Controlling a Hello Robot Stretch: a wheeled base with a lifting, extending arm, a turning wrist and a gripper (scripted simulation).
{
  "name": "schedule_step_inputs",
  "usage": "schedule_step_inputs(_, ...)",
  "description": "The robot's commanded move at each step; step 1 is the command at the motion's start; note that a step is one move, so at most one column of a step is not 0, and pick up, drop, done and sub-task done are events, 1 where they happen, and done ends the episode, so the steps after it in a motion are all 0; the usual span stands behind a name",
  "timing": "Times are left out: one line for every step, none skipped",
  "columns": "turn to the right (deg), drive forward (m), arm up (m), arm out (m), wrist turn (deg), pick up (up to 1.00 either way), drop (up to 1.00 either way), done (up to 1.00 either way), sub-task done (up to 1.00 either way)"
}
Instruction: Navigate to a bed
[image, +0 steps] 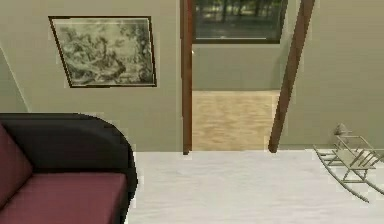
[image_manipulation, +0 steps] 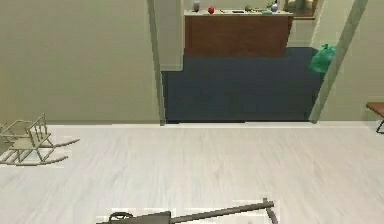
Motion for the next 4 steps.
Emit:
schedule_step_inputs(0.0,0.80,0.00,0.00,0.0,0.00,0.00,0.00,0.00)
schedule_step_inputs(27.0,0.00,0.00,0.00,0.0,0.00,0.00,0.00,0.00)
schedule_step_inputs(0.0,1.00,0.00,0.00,0.0,0.00,0.00,0.00,0.00)
schedule_step_inputs(3.0,0.00,0.00,0.00,0.0,0.00,0.00,0.00,0.00)
